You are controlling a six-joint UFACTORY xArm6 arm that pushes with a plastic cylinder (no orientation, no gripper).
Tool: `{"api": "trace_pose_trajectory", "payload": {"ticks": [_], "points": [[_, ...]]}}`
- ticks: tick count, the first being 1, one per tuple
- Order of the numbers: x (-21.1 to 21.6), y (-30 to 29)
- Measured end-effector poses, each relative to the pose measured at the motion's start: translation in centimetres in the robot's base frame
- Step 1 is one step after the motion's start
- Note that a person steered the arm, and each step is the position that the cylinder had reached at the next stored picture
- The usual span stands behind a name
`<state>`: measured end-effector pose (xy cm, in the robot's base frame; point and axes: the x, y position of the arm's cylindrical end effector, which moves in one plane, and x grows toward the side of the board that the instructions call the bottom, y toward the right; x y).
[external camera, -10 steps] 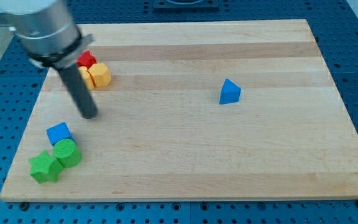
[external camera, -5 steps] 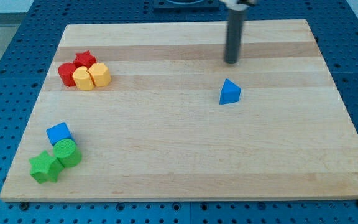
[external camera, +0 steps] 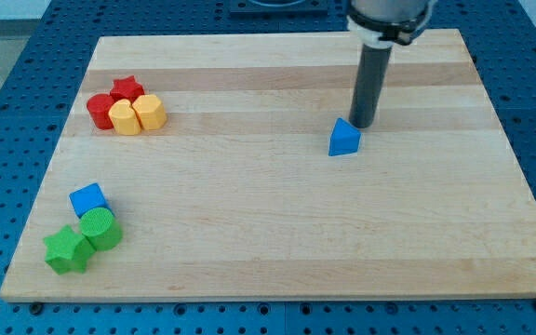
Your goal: Slide the blue triangle slightly down
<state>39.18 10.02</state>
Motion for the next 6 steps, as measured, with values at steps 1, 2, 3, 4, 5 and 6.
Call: {"api": "trace_pose_trajectory", "payload": {"ticks": [1, 2, 3, 4, 5, 6], "points": [[0.9, -2.2], [2.2, -4.5], [4.9, -7.1], [8.0, -9.7], [9.1, -10.4], [4.3, -9.6]]}}
